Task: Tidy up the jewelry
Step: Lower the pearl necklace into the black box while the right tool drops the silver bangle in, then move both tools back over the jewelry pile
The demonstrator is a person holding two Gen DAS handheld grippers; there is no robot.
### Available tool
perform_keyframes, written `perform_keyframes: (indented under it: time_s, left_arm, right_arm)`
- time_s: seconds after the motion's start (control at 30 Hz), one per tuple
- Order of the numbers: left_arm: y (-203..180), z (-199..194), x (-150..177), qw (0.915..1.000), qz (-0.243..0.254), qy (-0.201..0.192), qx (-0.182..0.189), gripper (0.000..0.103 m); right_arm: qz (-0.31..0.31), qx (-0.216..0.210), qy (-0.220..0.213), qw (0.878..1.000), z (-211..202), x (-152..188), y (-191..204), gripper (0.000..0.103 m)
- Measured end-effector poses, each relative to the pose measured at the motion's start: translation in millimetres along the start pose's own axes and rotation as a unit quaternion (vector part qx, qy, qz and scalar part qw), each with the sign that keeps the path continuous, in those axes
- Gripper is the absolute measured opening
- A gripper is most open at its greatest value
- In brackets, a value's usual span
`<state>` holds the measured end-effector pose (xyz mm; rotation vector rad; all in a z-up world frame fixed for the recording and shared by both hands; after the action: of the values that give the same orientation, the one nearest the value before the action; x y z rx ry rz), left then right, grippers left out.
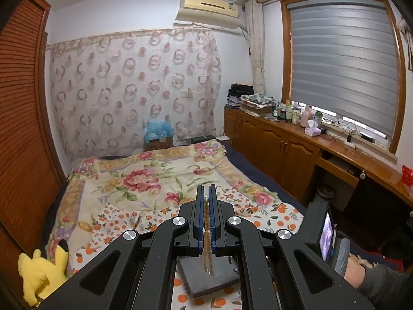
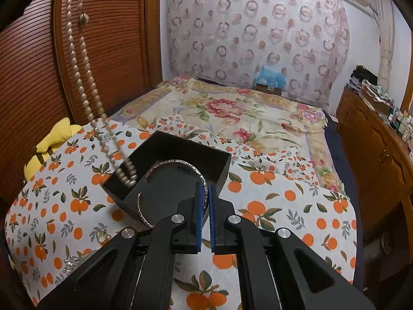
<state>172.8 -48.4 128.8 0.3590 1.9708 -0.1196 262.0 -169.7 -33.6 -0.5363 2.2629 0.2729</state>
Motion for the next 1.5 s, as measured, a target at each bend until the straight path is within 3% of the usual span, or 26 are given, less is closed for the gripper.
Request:
perform_keyframes:
  time_s: [0.23,0.3,0.7,0.77,0.83,0.87,1.0,1.23,1.33,1.5]
  left_arm:
    - [7,31,23,0.9994,-0.003,0.035,-0.006,0.003]
    - [10,44,35,0.9987,-0.006,0.051,-0.002,0.003]
    - [5,81,93,0.9935,-0.017,0.112,0.016,0.004]
    - [4,79,98,0.9932,-0.015,0.115,0.013,0.007]
    - [3,73,105,0.9932,-0.014,0.115,0.011,0.024]
    - [2,70,109,0.9933,-0.014,0.114,0.01,0.028]
    - [-1,52,135,0.9927,-0.01,0.12,0.005,0.033]
    - [-6,31,178,0.99,-0.032,0.136,0.018,0.056]
    - [-12,27,194,0.9889,-0.02,0.147,0.005,0.063]
    - [-20,21,215,0.9861,-0.025,0.163,0.022,0.075]
  right_arm:
    - [-0.004,0.0,0.027,1.0,32,0,-3,0.005]
    - [0.004,-0.021,0.036,0.999,36,2,-2,0.01]
    - [0.017,-0.044,0.011,0.999,5,23,-7,0.01]
    - [0.022,-0.044,0.003,0.999,-6,30,-8,0.01]
    - [0.026,-0.046,-0.006,0.999,-17,39,-8,0.01]
    - [0.031,-0.048,-0.012,0.998,-25,46,-8,0.01]
    - [0.042,-0.051,-0.027,0.997,-48,68,-3,0.01]
    - [0.055,-0.045,-0.036,0.997,-76,107,7,0.01]
    - [0.054,-0.044,-0.034,0.997,-83,121,12,0.01]
    - [0.056,-0.048,-0.031,0.997,-92,141,17,0.02]
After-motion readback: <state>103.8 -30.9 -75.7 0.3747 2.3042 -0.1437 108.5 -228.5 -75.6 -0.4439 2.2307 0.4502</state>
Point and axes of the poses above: each gripper's, at about its wrist camera, not at the fingertips, and z roughly the way its jaws point, y to its left, x to its underside, the point moved 1 cm from there along z, roughly the way its jaws point, and after that the axes turned 5 degrees about z, right-handed, at the moved point
